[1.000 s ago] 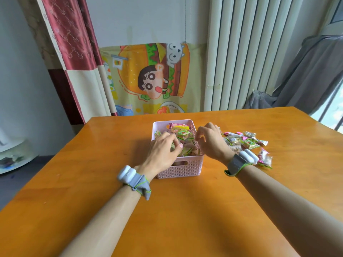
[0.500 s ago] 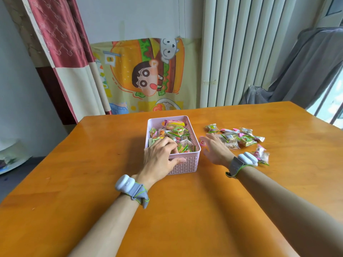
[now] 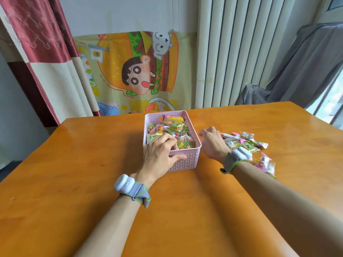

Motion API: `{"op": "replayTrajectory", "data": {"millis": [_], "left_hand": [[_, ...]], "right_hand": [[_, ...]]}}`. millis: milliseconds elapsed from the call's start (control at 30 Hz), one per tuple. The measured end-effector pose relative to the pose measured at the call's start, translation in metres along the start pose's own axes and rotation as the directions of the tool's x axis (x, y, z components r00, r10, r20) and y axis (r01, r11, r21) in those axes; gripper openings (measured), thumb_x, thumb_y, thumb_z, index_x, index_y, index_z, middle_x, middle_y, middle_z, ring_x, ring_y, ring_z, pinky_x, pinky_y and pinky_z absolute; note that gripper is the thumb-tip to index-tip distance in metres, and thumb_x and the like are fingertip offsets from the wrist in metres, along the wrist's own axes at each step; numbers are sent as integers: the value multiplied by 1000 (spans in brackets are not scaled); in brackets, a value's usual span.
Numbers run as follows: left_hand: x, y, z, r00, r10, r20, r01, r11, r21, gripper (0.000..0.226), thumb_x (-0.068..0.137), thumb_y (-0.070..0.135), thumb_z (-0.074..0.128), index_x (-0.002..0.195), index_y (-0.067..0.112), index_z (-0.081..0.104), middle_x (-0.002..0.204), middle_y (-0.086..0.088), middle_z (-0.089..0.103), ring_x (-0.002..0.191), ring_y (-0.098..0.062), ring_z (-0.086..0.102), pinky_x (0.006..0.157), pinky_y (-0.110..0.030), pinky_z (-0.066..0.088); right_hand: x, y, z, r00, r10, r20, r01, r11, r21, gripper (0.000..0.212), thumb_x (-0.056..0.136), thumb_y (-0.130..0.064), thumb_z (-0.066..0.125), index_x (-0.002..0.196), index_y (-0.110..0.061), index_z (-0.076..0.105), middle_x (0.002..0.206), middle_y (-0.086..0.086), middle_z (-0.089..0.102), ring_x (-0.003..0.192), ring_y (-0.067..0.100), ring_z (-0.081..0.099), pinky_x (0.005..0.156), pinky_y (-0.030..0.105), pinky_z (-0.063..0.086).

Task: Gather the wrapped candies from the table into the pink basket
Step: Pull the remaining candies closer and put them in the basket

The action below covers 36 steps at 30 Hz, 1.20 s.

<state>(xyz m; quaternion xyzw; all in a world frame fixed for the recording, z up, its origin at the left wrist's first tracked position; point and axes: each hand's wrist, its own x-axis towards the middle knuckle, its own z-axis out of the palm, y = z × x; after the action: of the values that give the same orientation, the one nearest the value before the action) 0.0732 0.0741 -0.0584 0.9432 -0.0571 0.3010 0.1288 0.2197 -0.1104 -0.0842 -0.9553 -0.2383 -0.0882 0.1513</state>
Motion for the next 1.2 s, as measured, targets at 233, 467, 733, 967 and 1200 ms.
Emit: {"op": "replayTrajectory", "data": {"millis": [233,467,733,967,1200], "left_hand": [[15,0,13,999,18,-36,-17,1000,23,45,71,65,74,72,24,58,99,15,64,89,-9,62,56,-28,33],[14,0,14,1000,15,-19,-14,998,55,44,71,66,74,73,24,58,104,15,62,93,-10,62,59,-27,34],[13,0,12,1000,5,-1,-5,998,63,41,73,64,74,83,28,56,101,14,60,92,-10,61,60,-30,44],[12,-2,13,993,62,99,-78,983,169,50,85,61,61,131,44,53,129,21,58,116,-10,52,82,-33,44],[15,2,10,997,-16,79,-4,969,249,56,78,71,59,123,37,61,119,16,65,112,-16,55,93,-38,37]], "right_hand": [[29,14,1,999,46,-27,-48,996,-76,15,87,5,45,89,-7,53,124,29,50,120,44,47,91,42,42],[29,10,11,993,-16,116,43,972,-232,23,98,-12,43,119,-7,51,121,16,52,119,41,48,95,50,47],[19,2,2,981,-121,151,159,949,-272,28,98,-13,39,124,-16,49,112,13,59,110,38,48,97,46,37],[12,-7,-25,999,-13,-38,21,975,219,21,93,-18,56,113,-12,60,90,12,70,82,37,62,64,32,42],[3,-14,-49,955,126,-269,25,868,497,20,89,-11,63,109,-14,61,73,-10,65,66,15,64,53,14,46]]}}
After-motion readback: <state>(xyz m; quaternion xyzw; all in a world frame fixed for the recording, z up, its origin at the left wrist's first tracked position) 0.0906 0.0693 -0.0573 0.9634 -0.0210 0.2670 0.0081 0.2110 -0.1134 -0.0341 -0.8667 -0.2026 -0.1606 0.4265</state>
